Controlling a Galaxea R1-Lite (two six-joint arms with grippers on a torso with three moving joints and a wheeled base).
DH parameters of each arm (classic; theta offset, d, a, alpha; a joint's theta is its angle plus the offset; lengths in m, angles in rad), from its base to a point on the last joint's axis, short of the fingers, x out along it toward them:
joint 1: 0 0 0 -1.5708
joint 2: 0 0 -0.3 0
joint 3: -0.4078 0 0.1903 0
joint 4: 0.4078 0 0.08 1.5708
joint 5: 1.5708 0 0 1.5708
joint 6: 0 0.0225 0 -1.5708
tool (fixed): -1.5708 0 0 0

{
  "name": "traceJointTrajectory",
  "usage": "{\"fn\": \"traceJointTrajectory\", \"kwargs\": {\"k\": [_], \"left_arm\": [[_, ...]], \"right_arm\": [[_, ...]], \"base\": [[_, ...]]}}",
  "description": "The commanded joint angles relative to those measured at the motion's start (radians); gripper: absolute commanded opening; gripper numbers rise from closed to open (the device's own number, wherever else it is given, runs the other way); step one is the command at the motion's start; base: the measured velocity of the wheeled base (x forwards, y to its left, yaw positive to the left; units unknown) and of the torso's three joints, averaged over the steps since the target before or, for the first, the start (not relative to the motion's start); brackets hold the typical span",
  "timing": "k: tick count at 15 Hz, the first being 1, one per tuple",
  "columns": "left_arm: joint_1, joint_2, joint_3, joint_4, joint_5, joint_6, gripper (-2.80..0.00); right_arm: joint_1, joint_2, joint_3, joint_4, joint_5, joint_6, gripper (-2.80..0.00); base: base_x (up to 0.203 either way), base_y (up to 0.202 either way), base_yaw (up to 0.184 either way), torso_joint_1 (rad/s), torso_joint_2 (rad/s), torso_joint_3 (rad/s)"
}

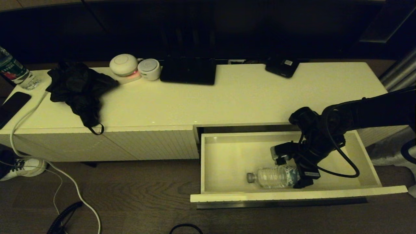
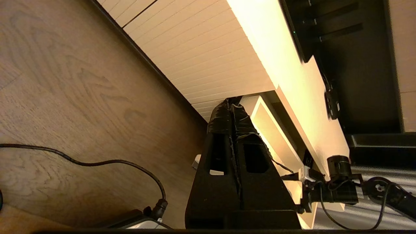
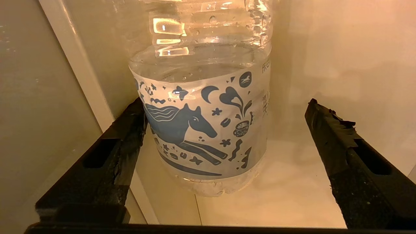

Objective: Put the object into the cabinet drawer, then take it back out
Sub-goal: Take the mineral water out of the drawer and put it on the table

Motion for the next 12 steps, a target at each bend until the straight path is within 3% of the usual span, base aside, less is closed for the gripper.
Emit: {"fn": "traceJointTrajectory", "kwargs": {"k": [1,9,10,12], "left_arm": [[0.000,-0.002,0.000,0.000,0.000,-0.006,-2.80],[0.000,-0.002,0.000,0.000,0.000,-0.006,-2.80],[0.000,-0.002,0.001,0.000,0.000,-0.006,-2.80],[0.000,-0.002,0.000,0.000,0.000,-0.006,-2.80]], "right_arm": [[0.000,-0.009,-0.004,0.005,0.001,-0.006,0.00],[0.002,-0.015,0.005,0.007,0.001,-0.005,0.00],[0.002,-0.015,0.012,0.001,0.002,-0.001,-2.80],[0.002,-0.011,0.000,0.004,0.013,-0.004,-2.80]], "base": [[0.000,0.000,0.000,0.000,0.00,0.000],[0.000,0.000,0.000,0.000,0.00,0.000],[0.000,0.000,0.000,0.000,0.00,0.000],[0.000,0.000,0.000,0.000,0.00,0.000]]}}
